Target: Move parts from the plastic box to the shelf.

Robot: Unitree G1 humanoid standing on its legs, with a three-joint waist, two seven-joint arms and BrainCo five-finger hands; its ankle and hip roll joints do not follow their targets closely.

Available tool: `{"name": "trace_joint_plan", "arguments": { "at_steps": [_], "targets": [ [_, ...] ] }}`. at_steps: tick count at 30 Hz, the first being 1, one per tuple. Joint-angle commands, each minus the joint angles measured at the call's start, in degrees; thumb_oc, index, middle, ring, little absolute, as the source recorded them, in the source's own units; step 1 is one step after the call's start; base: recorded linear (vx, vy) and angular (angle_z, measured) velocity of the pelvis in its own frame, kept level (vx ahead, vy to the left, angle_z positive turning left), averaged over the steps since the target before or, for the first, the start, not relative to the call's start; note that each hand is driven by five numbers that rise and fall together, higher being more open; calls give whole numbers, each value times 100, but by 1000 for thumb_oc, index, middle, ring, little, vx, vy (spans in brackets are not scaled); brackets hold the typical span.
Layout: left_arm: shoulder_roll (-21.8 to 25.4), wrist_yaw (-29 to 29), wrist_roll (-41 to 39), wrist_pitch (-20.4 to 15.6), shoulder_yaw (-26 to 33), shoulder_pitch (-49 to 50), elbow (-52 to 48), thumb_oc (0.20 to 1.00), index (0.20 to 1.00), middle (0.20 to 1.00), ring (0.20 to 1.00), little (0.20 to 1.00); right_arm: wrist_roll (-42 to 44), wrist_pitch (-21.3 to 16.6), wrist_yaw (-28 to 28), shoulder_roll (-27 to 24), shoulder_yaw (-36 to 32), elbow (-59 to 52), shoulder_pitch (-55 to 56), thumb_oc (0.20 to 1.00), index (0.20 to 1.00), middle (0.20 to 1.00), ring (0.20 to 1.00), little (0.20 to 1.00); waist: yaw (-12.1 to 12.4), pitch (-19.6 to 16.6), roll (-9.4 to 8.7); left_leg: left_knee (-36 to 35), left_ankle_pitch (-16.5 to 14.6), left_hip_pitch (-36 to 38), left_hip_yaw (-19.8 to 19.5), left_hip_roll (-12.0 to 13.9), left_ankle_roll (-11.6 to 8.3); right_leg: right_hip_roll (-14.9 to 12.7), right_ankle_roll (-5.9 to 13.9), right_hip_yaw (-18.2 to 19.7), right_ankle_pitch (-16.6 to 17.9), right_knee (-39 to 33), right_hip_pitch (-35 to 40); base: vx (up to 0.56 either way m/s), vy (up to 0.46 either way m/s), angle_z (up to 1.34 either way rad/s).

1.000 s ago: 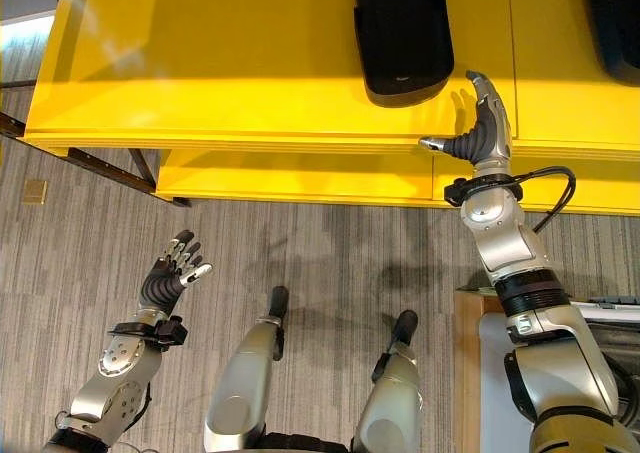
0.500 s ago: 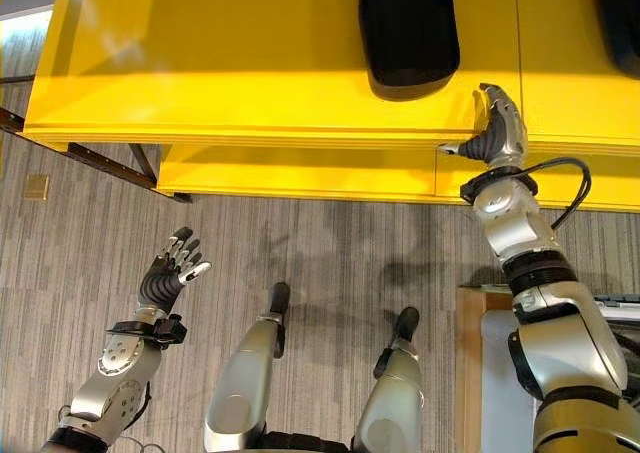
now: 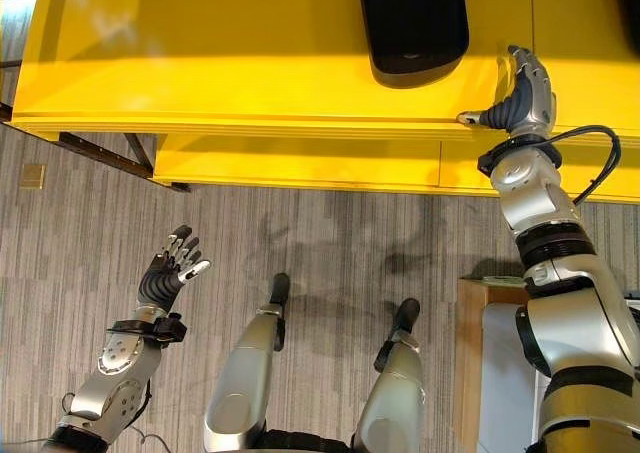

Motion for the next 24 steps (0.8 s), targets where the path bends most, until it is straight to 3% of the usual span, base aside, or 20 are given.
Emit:
{"name": "trace_joint_plan", "arguments": {
  "at_steps": [1,12,24],
  "targets": [
    [257,81,-102,-357,56,172,-377,1000,1000,1000,1000,1000,187,-92,-11,-152,363,205,-387,1000,1000,1000,1000,1000,132,-7,-129,-101,254,-255,-47,232,-17,-41,-76,-44,-1012,820,475,93,-39,8],
    [257,161,-97,-393,43,77,-406,1000,1000,1000,1000,1000,241,-65,99,-74,855,828,-927,1000,1000,1000,1000,1000,290,9,-178,-25,222,-474,-148,160,9,-43,-85,-137,-1051,857,413,14,-2,4],
    [185,281,-124,-430,121,-29,-416,1000,1000,1000,1000,1000,220,-93,248,341,1106,596,-979,1000,1000,1000,1000,1000,431,11,-298,64,172,-628,-264,92,28,-28,-99,-241,-1072,835,457,16,-2,4]
  ]
}}
